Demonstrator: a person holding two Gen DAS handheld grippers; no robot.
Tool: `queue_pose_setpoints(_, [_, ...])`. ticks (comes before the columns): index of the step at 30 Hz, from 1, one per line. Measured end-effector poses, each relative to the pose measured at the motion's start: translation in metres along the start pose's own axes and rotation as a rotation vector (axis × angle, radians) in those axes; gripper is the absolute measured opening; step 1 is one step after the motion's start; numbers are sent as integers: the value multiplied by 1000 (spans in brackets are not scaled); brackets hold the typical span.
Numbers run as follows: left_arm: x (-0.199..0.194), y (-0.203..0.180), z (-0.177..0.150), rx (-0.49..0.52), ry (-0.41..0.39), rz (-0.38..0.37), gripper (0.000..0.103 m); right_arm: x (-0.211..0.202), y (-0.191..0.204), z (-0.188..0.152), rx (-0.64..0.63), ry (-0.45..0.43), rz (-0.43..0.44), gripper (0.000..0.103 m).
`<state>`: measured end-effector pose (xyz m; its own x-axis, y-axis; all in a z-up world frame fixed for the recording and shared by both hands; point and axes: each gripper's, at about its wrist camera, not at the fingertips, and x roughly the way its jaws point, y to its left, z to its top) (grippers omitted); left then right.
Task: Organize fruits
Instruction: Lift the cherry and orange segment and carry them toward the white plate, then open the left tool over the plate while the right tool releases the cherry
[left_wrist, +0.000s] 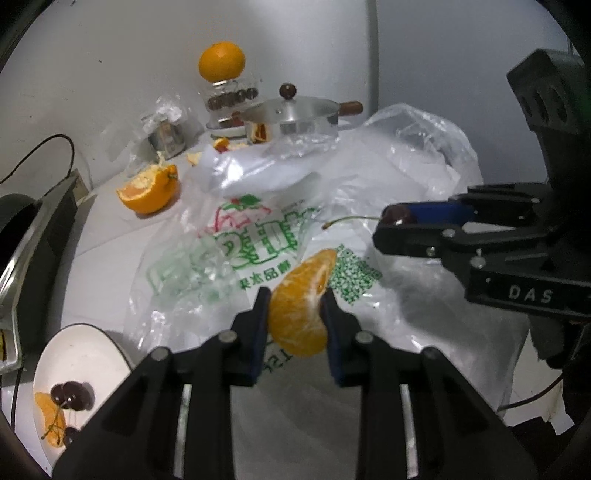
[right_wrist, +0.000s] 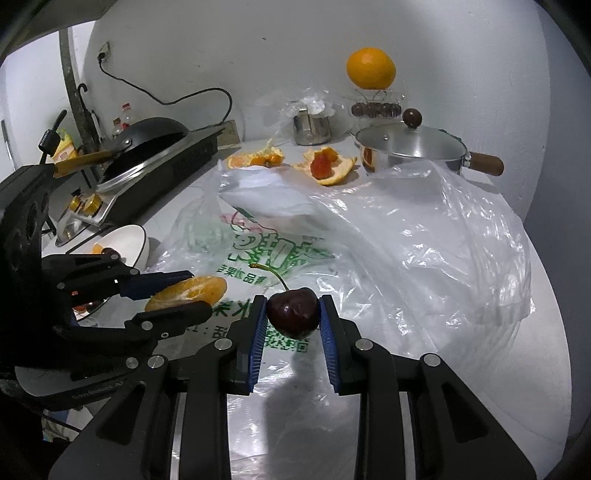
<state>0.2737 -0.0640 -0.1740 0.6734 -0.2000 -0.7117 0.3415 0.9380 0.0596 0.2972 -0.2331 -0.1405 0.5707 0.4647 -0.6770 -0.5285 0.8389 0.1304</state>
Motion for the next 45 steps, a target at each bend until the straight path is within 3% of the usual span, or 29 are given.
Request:
queue_pose_setpoints(31, [-75,57,-48,-147,-71,91,27,-6,71,9,-109,6,26,30])
queue_pose_setpoints(45, [-68,106,-62,-210,-67,183,27,16,92,14,-137,36,53,30])
